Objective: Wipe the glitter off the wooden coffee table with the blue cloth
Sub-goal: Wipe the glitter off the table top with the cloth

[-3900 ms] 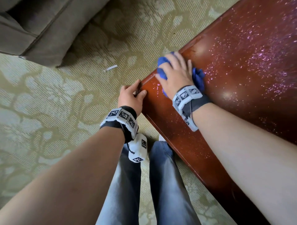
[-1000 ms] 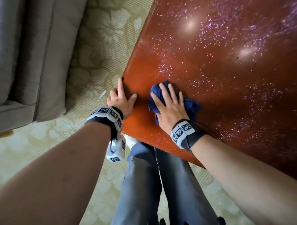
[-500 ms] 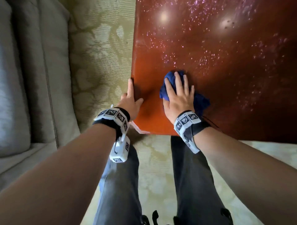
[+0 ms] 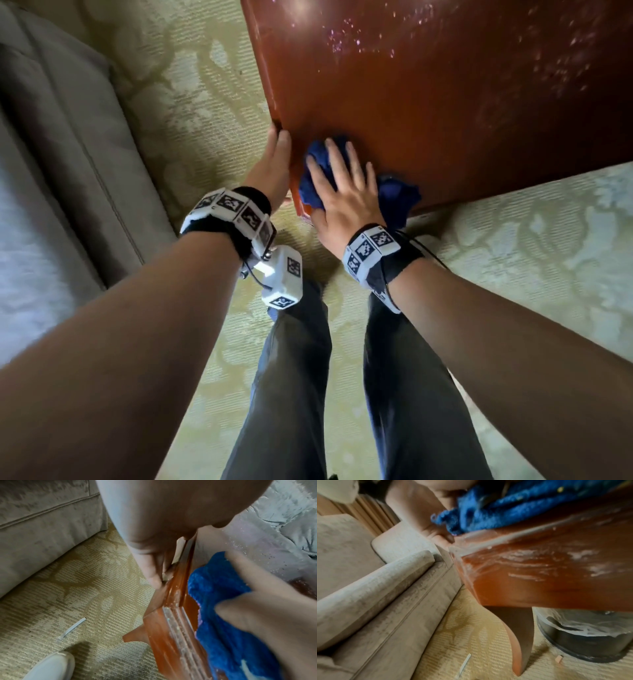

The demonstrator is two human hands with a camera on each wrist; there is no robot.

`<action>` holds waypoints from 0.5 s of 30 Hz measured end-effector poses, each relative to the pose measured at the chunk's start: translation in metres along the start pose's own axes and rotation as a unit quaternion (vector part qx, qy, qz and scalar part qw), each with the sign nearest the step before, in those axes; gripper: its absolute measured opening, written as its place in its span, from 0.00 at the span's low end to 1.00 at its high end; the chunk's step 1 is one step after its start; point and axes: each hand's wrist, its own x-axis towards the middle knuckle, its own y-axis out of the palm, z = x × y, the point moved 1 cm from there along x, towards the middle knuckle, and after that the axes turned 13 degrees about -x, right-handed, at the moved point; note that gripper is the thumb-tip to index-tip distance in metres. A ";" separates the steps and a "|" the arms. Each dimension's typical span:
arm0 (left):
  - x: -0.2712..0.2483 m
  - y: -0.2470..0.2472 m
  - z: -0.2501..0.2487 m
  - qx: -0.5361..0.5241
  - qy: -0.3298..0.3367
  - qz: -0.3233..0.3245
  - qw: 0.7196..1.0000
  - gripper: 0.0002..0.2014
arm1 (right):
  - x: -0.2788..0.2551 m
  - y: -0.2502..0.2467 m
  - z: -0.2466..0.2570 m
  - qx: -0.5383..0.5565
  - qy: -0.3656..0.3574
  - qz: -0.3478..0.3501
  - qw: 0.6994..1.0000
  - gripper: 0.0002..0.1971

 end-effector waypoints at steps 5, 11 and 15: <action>0.000 0.002 0.010 0.004 -0.050 -0.035 0.998 0.50 | 0.000 -0.004 -0.016 0.041 -0.050 0.045 0.997 0.42; -0.031 -0.002 -0.018 0.141 0.033 -0.036 0.989 0.30 | -0.006 0.001 -0.027 0.017 -0.042 -0.011 0.999 0.34; -0.020 -0.010 -0.015 0.251 0.099 -0.009 0.963 0.30 | -0.011 0.011 -0.022 0.011 -0.016 -0.052 0.998 0.34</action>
